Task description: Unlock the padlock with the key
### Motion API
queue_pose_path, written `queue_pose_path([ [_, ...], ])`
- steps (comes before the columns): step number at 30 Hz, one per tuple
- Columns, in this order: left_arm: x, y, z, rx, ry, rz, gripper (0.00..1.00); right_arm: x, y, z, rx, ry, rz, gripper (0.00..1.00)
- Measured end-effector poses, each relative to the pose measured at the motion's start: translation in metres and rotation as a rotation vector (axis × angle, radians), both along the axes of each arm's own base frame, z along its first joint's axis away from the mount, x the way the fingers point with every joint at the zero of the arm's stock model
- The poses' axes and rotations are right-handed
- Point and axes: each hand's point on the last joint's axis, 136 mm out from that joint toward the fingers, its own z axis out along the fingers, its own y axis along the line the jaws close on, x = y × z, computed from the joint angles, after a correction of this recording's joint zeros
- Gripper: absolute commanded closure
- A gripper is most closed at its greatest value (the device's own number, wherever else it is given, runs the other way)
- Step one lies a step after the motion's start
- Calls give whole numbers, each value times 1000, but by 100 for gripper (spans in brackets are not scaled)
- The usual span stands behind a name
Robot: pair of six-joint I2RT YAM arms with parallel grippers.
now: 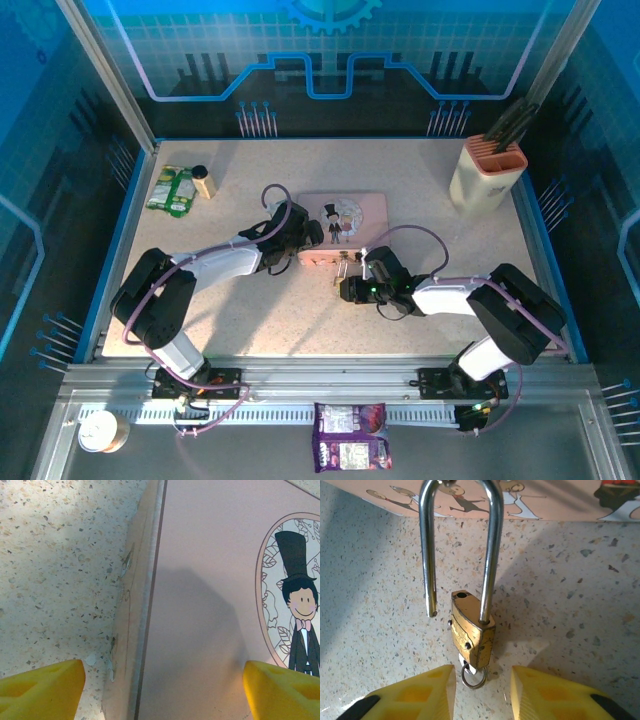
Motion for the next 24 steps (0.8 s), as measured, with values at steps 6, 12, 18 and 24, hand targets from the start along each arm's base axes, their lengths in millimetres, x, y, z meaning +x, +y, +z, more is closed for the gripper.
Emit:
queue_pose_path([
  [6,0,0,0,5,-3,3,17,2,3,-2,-79,-7,6,60],
  [12,0,0,0,6,-4,3,17,4,3,-3,-138,1,-1,59],
  [18,0,0,0,4,-3,3,17,5,4,-3,-189,0,-11,58],
  [24,-1,-1,0,3,-3,8,17,5,5,-2,-218,-19,-25,57],
])
